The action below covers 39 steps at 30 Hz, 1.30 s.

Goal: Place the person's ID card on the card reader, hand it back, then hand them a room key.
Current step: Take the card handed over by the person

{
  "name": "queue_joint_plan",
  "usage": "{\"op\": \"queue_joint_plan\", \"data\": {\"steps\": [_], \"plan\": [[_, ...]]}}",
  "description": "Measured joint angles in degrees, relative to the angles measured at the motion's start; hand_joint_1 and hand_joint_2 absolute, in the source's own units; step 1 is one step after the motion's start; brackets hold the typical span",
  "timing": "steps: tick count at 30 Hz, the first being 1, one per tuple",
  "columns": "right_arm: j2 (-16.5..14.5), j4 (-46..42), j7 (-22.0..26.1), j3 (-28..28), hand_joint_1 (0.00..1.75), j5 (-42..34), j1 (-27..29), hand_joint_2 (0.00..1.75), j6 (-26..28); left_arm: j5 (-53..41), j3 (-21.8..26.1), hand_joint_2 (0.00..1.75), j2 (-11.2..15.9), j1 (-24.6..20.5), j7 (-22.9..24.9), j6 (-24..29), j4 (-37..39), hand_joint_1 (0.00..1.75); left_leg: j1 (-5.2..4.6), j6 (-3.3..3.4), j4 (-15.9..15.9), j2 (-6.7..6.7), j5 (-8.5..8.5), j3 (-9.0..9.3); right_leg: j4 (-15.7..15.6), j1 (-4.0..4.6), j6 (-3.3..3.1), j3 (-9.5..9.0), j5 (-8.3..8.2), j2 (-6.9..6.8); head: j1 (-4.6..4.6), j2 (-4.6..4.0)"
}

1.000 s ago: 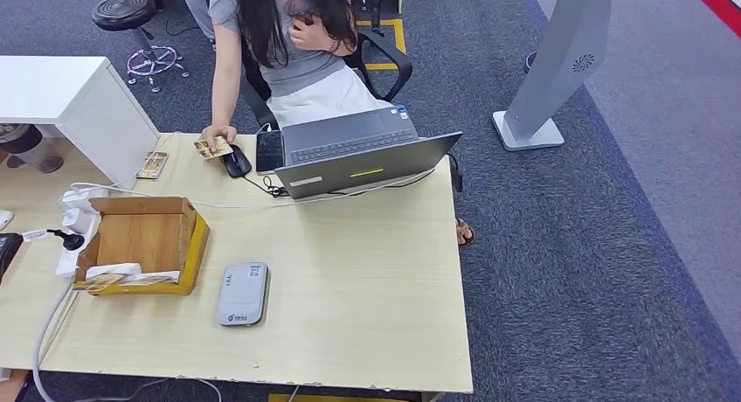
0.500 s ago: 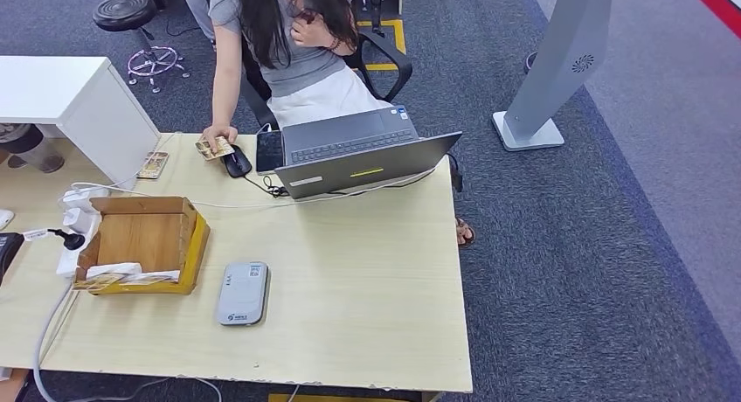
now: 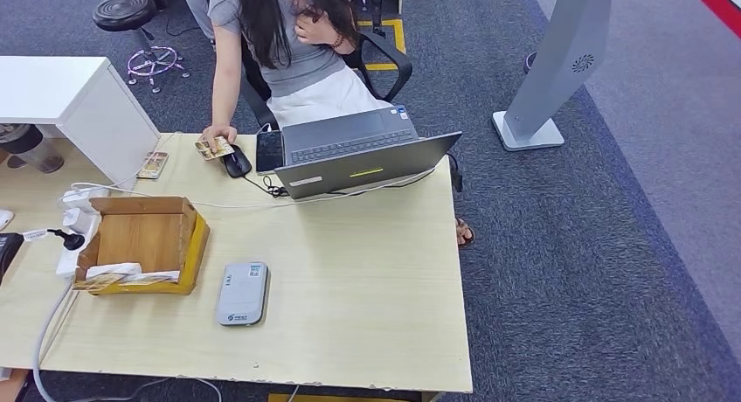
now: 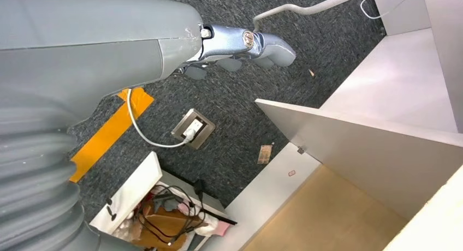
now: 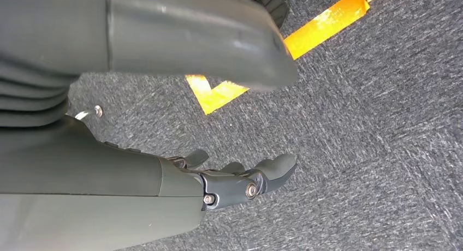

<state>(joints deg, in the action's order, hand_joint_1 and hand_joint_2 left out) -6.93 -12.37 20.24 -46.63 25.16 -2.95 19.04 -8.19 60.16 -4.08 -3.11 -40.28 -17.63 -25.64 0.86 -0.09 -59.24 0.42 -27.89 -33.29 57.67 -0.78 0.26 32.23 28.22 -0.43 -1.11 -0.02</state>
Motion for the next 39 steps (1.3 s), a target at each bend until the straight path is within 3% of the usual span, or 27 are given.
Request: {"op": "queue_joint_plan", "data": {"steps": [10, 17, 29, 33, 39], "plan": [[0.0, 0.06, -0.37, -0.55, 0.0, 0.09, 0.0, 0.0, 0.25, 0.93, 0.4, 1.75, -1.0, -0.03, 0.0, -1.28, -2.81, 0.0, 0.0, 0.0, 0.0, 0.0, 0.0, 0.0, 0.0, 0.0, 0.0, 0.01, 0.0, 0.0, -0.02, 0.0], [-0.05, 0.09, -1.98, -0.88, 0.0, 0.52, 0.01, 0.0, 1.1, 3.49, 0.4, 1.75, -4.99, 0.23, 0.02, -4.81, -13.75, 0.0, -0.01, 0.0, 0.0, -0.02, 0.0, -0.01, 0.0, -0.01, 0.0, 0.0, 0.0, -0.01, 0.0, 0.0], [-0.09, 0.09, -2.47, -1.37, 0.0, 0.69, 0.01, 0.0, 1.23, 4.48, 0.4, 1.75, -7.53, 0.81, 0.03, -5.91, -19.98, 0.0, 0.0, 0.0, 0.0, -0.02, 0.0, -0.01, 0.0, 0.0, 0.0, 0.01, 0.0, -0.01, 0.01, 0.0], [-0.13, 0.09, -3.44, -1.72, 0.0, 1.08, 0.0, 0.0, 1.6, 9.67, 0.0, 1.75, -10.78, 1.75, 2.15, -7.4, -29.01, 0.0, 0.0, 0.0, 0.0, -0.01, 0.0, -0.01, 0.0, 0.0, 0.0, -0.01, 0.0, 0.0, 0.02, 0.0], [-0.24, 0.15, -3.63, -2.18, 0.0, 2.1, 0.05, 0.0, 2.3, 22.8, -7.91, 1.75, -13.99, 7.82, 5.27, -0.5, -45.84, 0.0, -0.01, 0.0, -0.02, -0.02, -0.01, 0.0, -0.01, 0.0, 0.01, 0.02, 0.01, -0.01, 0.02, 0.0]]}}
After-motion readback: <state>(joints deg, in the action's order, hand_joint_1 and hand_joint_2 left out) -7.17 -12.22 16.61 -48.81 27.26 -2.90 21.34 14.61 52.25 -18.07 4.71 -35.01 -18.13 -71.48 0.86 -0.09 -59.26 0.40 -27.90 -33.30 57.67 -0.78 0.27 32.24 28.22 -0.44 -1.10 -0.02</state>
